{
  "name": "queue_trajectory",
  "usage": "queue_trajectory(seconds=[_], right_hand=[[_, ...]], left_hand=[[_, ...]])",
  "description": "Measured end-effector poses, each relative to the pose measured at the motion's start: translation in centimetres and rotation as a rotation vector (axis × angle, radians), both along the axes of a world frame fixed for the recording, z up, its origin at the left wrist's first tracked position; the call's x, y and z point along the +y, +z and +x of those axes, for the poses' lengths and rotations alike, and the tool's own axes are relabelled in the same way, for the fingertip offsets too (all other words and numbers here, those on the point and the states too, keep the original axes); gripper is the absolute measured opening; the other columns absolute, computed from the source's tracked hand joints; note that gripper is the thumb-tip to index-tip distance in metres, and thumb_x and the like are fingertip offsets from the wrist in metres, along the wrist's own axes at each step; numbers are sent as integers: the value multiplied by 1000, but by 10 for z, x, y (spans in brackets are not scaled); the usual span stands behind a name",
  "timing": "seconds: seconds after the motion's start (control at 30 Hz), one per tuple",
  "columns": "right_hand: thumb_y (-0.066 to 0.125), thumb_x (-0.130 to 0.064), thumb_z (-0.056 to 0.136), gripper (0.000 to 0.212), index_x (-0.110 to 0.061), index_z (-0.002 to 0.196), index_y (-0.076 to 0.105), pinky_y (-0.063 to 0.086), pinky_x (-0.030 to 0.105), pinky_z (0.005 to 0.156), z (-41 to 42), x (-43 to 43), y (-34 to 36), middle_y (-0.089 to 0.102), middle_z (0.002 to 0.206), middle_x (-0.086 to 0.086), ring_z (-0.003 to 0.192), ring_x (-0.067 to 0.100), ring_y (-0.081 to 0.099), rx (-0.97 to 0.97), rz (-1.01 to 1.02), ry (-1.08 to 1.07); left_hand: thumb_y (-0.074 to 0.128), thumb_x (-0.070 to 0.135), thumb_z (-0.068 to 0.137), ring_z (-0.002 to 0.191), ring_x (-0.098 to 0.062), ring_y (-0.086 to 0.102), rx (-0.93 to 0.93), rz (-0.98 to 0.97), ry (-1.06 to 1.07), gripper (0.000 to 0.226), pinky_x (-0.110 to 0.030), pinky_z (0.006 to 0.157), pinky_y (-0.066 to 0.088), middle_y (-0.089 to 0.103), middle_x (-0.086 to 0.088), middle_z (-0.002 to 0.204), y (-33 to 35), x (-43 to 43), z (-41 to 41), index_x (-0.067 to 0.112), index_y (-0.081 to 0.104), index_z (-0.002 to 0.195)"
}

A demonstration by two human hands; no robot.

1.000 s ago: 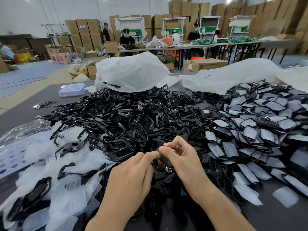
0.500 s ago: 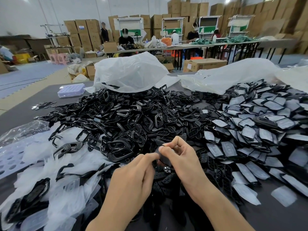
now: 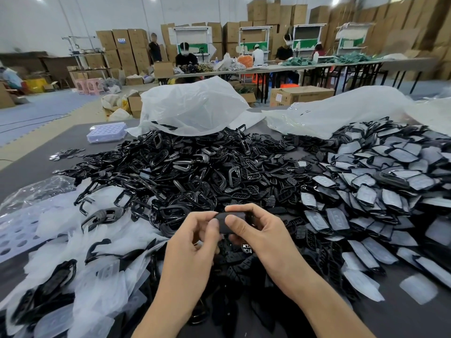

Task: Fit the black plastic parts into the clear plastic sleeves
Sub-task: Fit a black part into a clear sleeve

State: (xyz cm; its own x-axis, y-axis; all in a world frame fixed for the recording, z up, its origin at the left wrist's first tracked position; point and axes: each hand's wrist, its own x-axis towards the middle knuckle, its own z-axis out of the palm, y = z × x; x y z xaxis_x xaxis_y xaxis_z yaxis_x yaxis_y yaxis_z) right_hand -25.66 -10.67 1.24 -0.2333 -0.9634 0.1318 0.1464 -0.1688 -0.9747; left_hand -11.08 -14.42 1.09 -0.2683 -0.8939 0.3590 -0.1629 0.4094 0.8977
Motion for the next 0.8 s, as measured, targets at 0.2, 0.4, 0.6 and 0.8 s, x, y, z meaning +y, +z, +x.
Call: queue_trajectory(seconds=[0.2,0.4,0.6,0.8], right_hand=[[68,-32,86,16,-32,99,76,55,22,74,-1,-3,-5,77,102,2,80,15,73,-60,26,-9],[65,-24,98,11,-30,98,74,56,22,70,-3,-4,-8,77,98,4,77,17,74,15,16,-21],[56,-24,105,7,-20,107,60,52,21,54,-11,1,-1,77,80,8,59,16,68,191,-20,-117],[62,-30,101,65,-21,156,27,59,24,67,-83,16,13,76,97,7,73,18,73,-109,-254,-986]], left_hand=[[55,31,98,52,-10,53,21,51,18,17,-30,52,47,64,3,68,-4,-4,1,45,64,93],[55,32,98,51,-10,53,8,51,29,16,-31,52,46,63,7,67,-8,-7,3,45,65,94],[52,28,100,61,-8,61,43,79,8,20,-25,58,49,71,7,80,-6,-5,0,37,63,114],[47,23,103,69,-9,64,-53,40,-7,26,-25,63,51,70,9,86,-7,-3,1,43,56,118]])
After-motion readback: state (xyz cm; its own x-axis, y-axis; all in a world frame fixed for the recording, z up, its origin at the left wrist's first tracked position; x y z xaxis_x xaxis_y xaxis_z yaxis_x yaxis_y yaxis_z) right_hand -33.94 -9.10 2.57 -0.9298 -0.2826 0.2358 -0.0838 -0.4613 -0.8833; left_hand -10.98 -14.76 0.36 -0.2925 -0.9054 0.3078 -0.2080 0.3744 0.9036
